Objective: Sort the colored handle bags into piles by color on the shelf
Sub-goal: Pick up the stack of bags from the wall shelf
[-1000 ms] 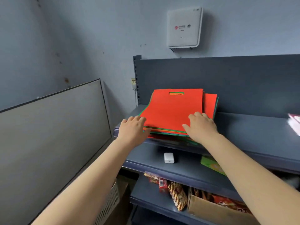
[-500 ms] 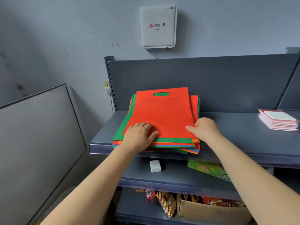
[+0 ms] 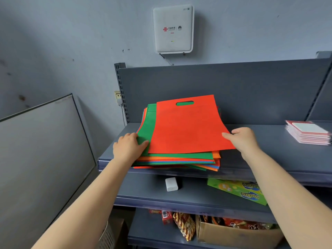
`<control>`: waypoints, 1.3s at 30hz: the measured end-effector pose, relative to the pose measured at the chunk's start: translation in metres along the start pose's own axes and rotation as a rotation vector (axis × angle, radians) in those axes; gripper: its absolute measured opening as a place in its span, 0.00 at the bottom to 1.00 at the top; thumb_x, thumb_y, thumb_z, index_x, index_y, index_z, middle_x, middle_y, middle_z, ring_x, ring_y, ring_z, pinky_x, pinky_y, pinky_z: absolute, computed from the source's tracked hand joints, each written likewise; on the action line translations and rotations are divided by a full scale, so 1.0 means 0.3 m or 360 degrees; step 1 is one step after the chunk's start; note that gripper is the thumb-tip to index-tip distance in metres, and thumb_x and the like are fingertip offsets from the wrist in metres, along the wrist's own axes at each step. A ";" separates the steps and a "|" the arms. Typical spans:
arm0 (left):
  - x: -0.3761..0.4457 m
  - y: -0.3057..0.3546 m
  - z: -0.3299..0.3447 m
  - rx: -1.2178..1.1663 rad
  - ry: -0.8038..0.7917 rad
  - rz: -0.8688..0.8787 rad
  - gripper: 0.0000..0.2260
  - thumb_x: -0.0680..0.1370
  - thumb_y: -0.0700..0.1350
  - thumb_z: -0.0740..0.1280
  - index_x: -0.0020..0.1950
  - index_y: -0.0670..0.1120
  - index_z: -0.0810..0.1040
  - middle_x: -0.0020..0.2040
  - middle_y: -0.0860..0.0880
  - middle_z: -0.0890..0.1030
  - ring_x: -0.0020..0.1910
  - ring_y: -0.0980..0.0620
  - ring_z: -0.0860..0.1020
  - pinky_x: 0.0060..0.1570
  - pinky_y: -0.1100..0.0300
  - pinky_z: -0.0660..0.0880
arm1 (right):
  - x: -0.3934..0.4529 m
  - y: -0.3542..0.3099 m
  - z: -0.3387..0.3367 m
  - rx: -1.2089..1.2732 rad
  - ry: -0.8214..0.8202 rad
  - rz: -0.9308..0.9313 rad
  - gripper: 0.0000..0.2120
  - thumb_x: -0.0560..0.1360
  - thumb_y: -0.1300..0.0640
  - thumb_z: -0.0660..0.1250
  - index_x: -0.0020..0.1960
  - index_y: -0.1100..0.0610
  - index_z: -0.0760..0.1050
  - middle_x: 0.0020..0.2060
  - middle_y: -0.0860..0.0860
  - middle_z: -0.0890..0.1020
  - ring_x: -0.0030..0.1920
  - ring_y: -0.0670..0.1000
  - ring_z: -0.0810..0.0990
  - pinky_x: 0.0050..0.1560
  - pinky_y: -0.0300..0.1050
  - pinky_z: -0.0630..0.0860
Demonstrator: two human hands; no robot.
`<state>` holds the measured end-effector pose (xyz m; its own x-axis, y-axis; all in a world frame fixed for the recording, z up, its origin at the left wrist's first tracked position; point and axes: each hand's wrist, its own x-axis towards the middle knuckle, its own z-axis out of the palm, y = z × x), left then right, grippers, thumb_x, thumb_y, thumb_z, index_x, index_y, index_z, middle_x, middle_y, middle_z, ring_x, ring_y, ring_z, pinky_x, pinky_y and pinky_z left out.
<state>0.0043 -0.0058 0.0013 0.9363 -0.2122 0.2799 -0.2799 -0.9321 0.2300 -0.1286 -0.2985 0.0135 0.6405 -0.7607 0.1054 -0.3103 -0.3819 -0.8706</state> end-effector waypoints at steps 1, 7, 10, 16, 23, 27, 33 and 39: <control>0.001 -0.015 -0.007 -0.0060 -0.0027 -0.0101 0.23 0.75 0.63 0.62 0.58 0.45 0.76 0.59 0.46 0.78 0.59 0.43 0.74 0.54 0.52 0.69 | -0.005 0.000 0.005 0.0083 -0.0126 0.0049 0.14 0.73 0.57 0.73 0.51 0.68 0.79 0.53 0.62 0.81 0.52 0.61 0.79 0.51 0.53 0.76; -0.032 -0.048 -0.046 -0.0495 -0.0011 -0.0332 0.15 0.71 0.56 0.73 0.36 0.45 0.75 0.39 0.42 0.81 0.41 0.42 0.79 0.38 0.55 0.72 | -0.034 -0.001 0.015 -0.0195 -0.0171 -0.0160 0.08 0.75 0.60 0.68 0.43 0.65 0.79 0.40 0.59 0.81 0.38 0.56 0.76 0.35 0.44 0.71; -0.044 -0.046 -0.057 -0.0723 -0.0033 -0.0407 0.15 0.70 0.50 0.75 0.30 0.44 0.74 0.32 0.41 0.76 0.32 0.44 0.74 0.35 0.57 0.69 | -0.049 0.015 0.005 -0.0253 -0.0087 -0.0252 0.05 0.76 0.62 0.66 0.42 0.61 0.78 0.39 0.56 0.80 0.38 0.53 0.75 0.30 0.38 0.64; -0.073 -0.015 -0.059 -0.0986 -0.0090 -0.0518 0.16 0.70 0.43 0.76 0.27 0.45 0.72 0.26 0.46 0.72 0.27 0.51 0.68 0.31 0.59 0.64 | -0.090 0.051 -0.026 0.0034 -0.0022 -0.0364 0.08 0.76 0.65 0.62 0.46 0.56 0.78 0.39 0.52 0.80 0.37 0.50 0.75 0.32 0.36 0.67; -0.156 -0.025 -0.122 -0.0755 0.0258 -0.0272 0.02 0.72 0.38 0.71 0.41 0.40 0.79 0.41 0.40 0.83 0.42 0.44 0.79 0.42 0.57 0.71 | -0.137 0.057 -0.050 0.0401 -0.0176 -0.0312 0.17 0.77 0.68 0.57 0.57 0.55 0.80 0.48 0.49 0.82 0.52 0.50 0.80 0.48 0.42 0.72; -0.248 -0.085 -0.180 -0.0769 0.0483 -0.0198 0.06 0.73 0.35 0.69 0.45 0.45 0.77 0.37 0.39 0.77 0.38 0.44 0.72 0.42 0.60 0.68 | -0.183 0.041 -0.036 0.0740 -0.0337 -0.0192 0.18 0.77 0.70 0.58 0.62 0.58 0.77 0.56 0.53 0.82 0.57 0.52 0.79 0.59 0.49 0.75; -0.443 -0.197 -0.273 -0.0810 0.0862 -0.0326 0.09 0.73 0.34 0.68 0.50 0.40 0.84 0.45 0.43 0.85 0.41 0.55 0.78 0.42 0.67 0.69 | -0.323 0.001 0.034 0.1086 -0.0544 -0.0121 0.18 0.78 0.69 0.60 0.68 0.61 0.71 0.58 0.55 0.79 0.59 0.52 0.78 0.64 0.49 0.72; -0.697 -0.352 -0.457 -0.0807 0.1214 -0.0474 0.08 0.74 0.34 0.68 0.50 0.40 0.83 0.43 0.51 0.81 0.40 0.56 0.78 0.37 0.81 0.68 | -0.525 -0.083 0.160 0.1334 -0.0931 -0.0048 0.17 0.79 0.67 0.60 0.67 0.59 0.72 0.54 0.54 0.81 0.55 0.52 0.80 0.59 0.47 0.75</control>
<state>-0.1911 0.1773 0.0462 0.6441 0.4273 0.6345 -0.2790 -0.6411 0.7149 -0.1880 -0.1439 -0.0045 0.9522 -0.2957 0.0773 0.1593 0.2643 -0.9512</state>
